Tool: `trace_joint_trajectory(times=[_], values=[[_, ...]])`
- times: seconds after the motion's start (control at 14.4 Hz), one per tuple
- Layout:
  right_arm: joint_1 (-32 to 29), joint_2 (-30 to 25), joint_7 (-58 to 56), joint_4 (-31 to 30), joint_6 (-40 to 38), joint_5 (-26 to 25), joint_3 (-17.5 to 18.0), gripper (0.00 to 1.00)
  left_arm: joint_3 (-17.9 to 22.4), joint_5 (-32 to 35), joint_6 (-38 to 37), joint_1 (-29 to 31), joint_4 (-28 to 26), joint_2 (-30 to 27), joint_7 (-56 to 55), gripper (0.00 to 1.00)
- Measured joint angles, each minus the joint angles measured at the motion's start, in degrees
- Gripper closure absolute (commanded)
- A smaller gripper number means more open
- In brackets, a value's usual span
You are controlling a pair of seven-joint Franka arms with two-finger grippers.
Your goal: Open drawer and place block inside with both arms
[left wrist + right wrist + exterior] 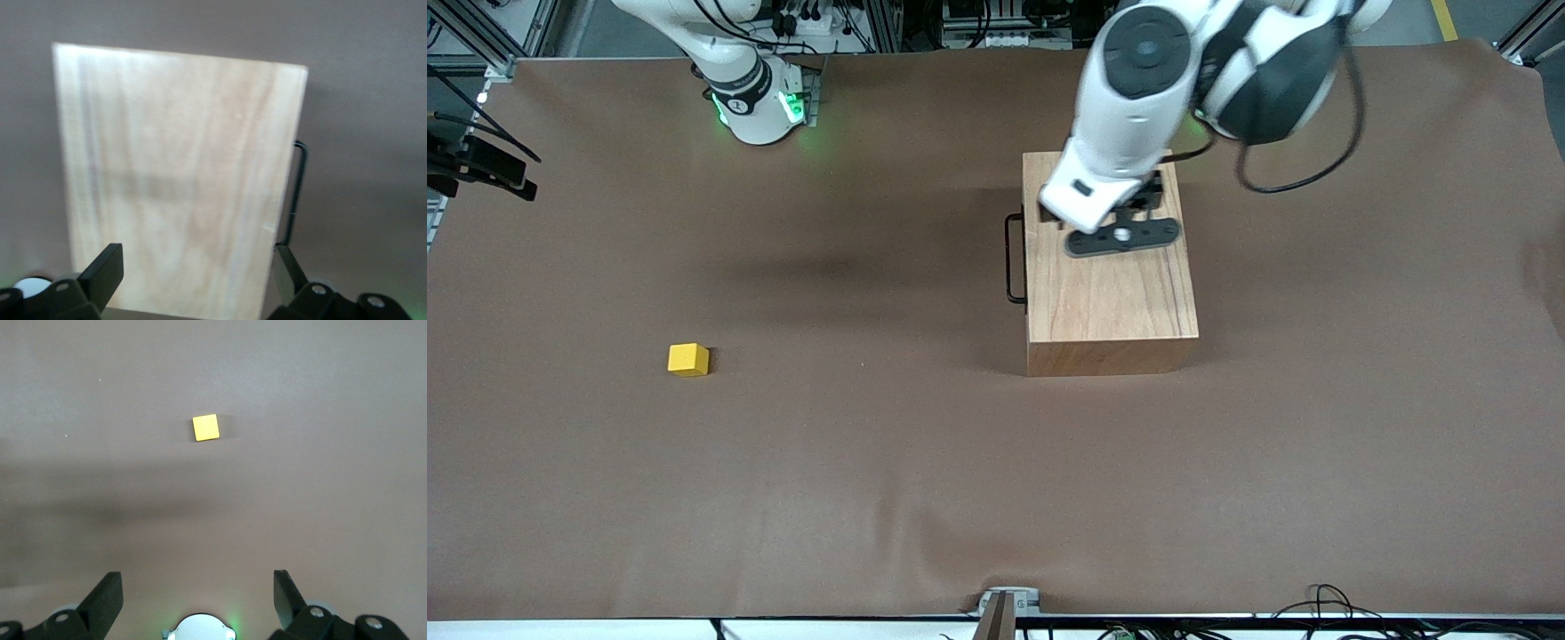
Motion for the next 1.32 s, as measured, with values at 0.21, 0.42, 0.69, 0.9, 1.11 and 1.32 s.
trace_joint_trajectory(times=[0.21,0.42,0.69,0.9,1.11,1.32], values=[[-0.04,-0.03,0.0,0.0,0.51,0.0,-0.01,0.0,0.1,0.0,4.37,-5.07,1.16,5.04,-4.29,0.0],[-0.04,-0.06,0.0,0.0,0.47,0.0,0.01,0.0,0.24,0.0,8.87,-7.99,1.64,8.89,-7.5,0.0],[-0.04,-1.4,0.0,-1.13,0.06,0.0,0.02,0.0,0.61,0.0,11.79,-10.37,2.16,12.58,-11.17,0.0],[-0.04,-2.72,0.0,-2.43,-0.17,0.0,0.02,0.0,2.21,0.0,13.46,-13.09,3.62,15.26,-13.57,0.0],[-0.03,-3.4,0.0,-2.51,-0.26,0.0,0.07,0.0,2.61,3.41,14.41,-14.73,4.08,17.66,-13.71,0.0],[-0.02,-4.23,0.0,-2.61,-1.07,0.0,0.22,0.0,2.61,6.53,14.37,-16.33,4.19,19.24,-13.93,0.0]])
